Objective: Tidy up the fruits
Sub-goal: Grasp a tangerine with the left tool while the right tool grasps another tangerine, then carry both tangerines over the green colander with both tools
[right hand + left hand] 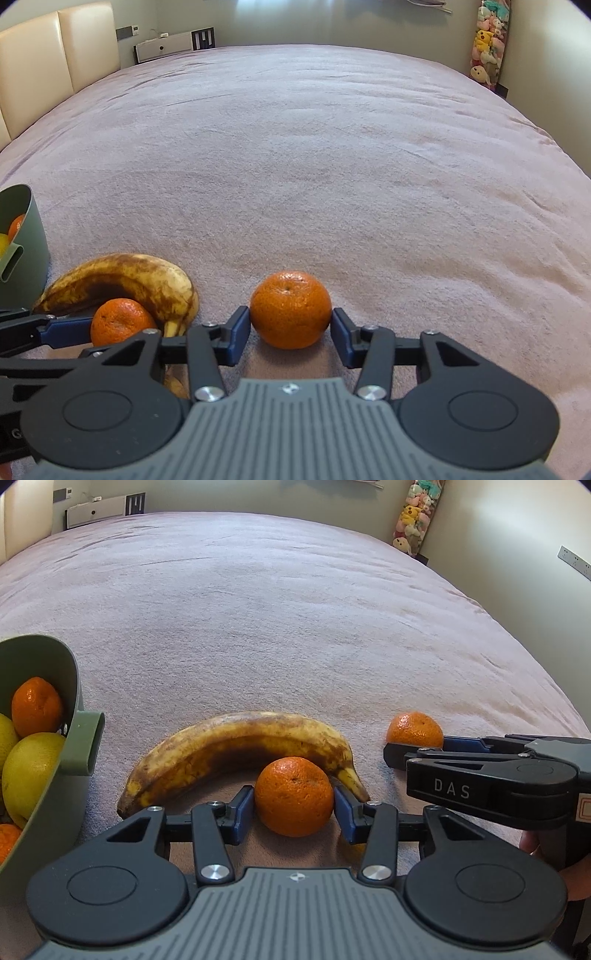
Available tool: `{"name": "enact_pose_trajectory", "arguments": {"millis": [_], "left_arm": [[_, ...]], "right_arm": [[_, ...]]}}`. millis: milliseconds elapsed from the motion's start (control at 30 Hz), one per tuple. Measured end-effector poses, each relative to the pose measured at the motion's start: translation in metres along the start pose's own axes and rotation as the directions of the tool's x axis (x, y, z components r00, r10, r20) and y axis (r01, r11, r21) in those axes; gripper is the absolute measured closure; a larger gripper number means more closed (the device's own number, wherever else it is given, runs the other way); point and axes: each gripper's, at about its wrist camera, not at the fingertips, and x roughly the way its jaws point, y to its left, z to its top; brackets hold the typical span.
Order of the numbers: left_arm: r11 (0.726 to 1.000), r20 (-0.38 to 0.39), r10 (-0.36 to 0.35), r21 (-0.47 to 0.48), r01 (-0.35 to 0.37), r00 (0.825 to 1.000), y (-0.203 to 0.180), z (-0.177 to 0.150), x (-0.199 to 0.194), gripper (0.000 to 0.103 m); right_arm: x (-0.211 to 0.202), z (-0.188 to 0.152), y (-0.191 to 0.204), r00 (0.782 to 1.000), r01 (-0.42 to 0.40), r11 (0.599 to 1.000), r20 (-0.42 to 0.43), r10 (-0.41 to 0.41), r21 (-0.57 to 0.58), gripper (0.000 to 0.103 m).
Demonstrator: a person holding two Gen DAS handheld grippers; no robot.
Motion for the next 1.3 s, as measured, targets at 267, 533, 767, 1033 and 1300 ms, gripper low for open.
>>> {"name": "enact_pose_trajectory", "arguments": {"millis": [267,533,767,1033,1300], "left_arm": [[1.0,-0.011,0.019,0.012,-0.019,1.0,-0.006,0.004,-0.009,0.052],[0.999,-0.012,0.028,0.026,-0.028,1.0,-0.008,0.005,-0.028,0.052],[0.999,0.017,0.024,0.043,-0.024,1.0,-0.008,0.005,-0.056,0.052],[0.999,0.054,0.033,0.018,-0.034,0.998,0.004,0.006,-0.09,0.052],[0.997,0.11,0.07,-0.036,-0.066,0.991,0.028,0.014,-0.122,0.052]], "right_arm": [[-0.009,0.003,0.009,1.0,0.016,1.0,-0.001,-0.016,-0.018,0.059],[-0.031,0.006,0.018,0.999,0.032,0.999,0.025,-0.031,-0.03,0.059],[-0.061,0.005,0.027,0.998,0.042,0.997,0.051,-0.039,-0.061,0.059],[-0.088,0.006,0.037,0.996,0.035,0.997,0.084,-0.029,-0.071,0.059],[-0.115,0.012,0.053,0.991,0.006,0.996,0.131,0.007,-0.093,0.059]]}}
